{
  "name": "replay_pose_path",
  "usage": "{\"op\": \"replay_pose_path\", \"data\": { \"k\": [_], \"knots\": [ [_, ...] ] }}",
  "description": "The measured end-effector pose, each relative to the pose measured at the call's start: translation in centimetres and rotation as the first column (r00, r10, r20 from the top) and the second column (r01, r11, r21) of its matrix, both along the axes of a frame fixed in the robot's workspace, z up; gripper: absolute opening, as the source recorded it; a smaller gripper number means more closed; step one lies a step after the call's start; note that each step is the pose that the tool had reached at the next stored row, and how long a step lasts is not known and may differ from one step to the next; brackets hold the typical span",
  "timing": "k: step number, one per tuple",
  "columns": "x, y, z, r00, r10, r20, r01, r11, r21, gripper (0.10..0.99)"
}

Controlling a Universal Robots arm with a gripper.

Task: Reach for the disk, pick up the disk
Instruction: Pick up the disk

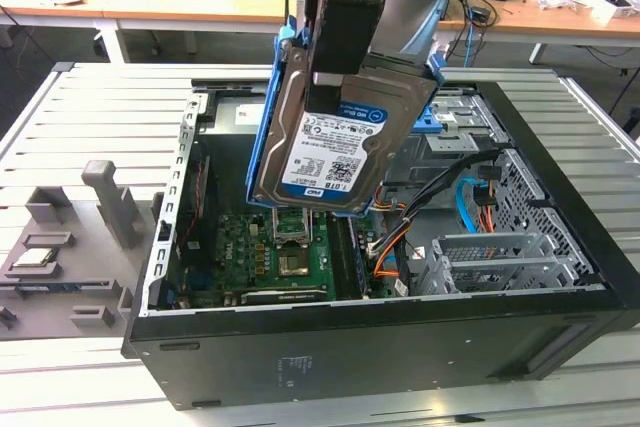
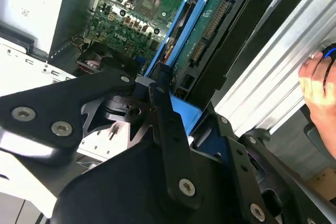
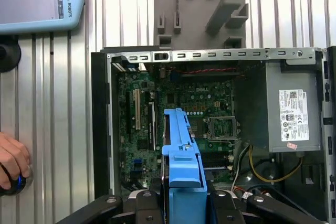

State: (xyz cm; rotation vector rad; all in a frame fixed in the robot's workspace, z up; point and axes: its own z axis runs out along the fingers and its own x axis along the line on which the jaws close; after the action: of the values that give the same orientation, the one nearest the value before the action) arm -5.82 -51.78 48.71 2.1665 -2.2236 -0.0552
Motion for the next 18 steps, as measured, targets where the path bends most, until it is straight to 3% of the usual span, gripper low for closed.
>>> {"op": "replay_pose_path", "data": {
  "k": [4, 8, 14, 18],
  "knots": [
    [0.00, -0.68, 0.00, 1.0000, 0.000, 0.0000, 0.000, 1.0000, 0.000, 0.373],
    [0.00, -2.11, -0.01, 1.0000, 0.000, 0.0000, 0.000, 1.0000, 0.000, 0.373],
    [0.36, -2.70, -0.04, 0.9998, 0.020, 0.0000, -0.020, 0.9998, 0.000, 0.373],
    [0.74, -3.92, -0.06, 0.9998, 0.020, 0.0000, -0.020, 0.9998, 0.000, 0.373]
  ]
}}
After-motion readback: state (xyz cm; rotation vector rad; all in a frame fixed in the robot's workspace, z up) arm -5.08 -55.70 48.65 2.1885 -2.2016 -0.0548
